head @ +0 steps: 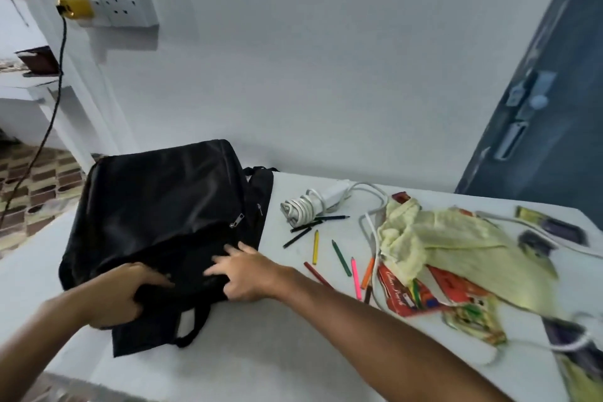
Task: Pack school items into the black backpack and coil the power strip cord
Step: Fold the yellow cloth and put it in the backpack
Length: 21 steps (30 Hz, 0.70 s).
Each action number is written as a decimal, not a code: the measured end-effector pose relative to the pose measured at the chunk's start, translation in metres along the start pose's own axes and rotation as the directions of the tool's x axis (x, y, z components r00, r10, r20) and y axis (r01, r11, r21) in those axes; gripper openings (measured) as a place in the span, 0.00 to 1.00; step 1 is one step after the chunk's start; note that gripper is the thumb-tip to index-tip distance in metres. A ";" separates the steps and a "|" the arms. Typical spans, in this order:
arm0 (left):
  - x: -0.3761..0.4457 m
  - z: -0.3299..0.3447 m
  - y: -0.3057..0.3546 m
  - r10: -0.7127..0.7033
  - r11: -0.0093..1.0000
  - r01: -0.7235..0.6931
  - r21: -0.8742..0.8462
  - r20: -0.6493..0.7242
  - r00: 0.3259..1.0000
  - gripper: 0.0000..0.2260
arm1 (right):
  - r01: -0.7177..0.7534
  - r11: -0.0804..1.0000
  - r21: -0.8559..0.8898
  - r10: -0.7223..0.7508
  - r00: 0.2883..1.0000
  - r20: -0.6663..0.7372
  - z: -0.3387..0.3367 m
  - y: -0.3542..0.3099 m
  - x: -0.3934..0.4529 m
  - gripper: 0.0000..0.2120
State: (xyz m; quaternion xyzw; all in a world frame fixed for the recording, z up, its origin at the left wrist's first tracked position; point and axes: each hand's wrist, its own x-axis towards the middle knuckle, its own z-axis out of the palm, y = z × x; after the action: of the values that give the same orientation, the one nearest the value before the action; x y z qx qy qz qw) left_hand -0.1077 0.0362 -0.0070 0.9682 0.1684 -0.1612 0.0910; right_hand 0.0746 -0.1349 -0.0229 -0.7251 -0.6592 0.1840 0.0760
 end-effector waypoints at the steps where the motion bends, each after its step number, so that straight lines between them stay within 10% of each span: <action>1: 0.002 -0.003 0.002 -0.037 0.999 0.037 -0.027 0.009 0.999 0.26 | 0.013 0.999 0.044 -0.013 1.000 -0.005 -0.002 0.001 -0.006 0.28; 6: 0.026 -0.028 0.034 -0.035 0.996 0.041 -0.076 0.077 0.996 0.16 | 0.010 0.950 0.311 0.030 0.992 -0.124 -0.009 0.011 -0.044 0.25; 12: 0.075 -0.066 0.123 0.222 0.965 -0.252 -0.076 -0.282 0.933 0.04 | -0.066 0.832 0.551 0.279 0.908 -0.313 -0.034 0.047 -0.112 0.20; 21: 0.172 -0.058 0.313 0.636 0.677 -0.729 -0.097 -0.420 0.647 0.19 | -0.327 0.672 0.664 0.737 0.382 -0.558 -0.041 0.127 -0.262 0.14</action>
State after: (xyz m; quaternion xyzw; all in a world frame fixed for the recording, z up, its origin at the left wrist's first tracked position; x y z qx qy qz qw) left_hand 0.1734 -0.1890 0.0259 0.9506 -0.1795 0.0850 0.2387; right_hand 0.1909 -0.4019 0.0138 -0.8631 -0.2089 0.0014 0.4599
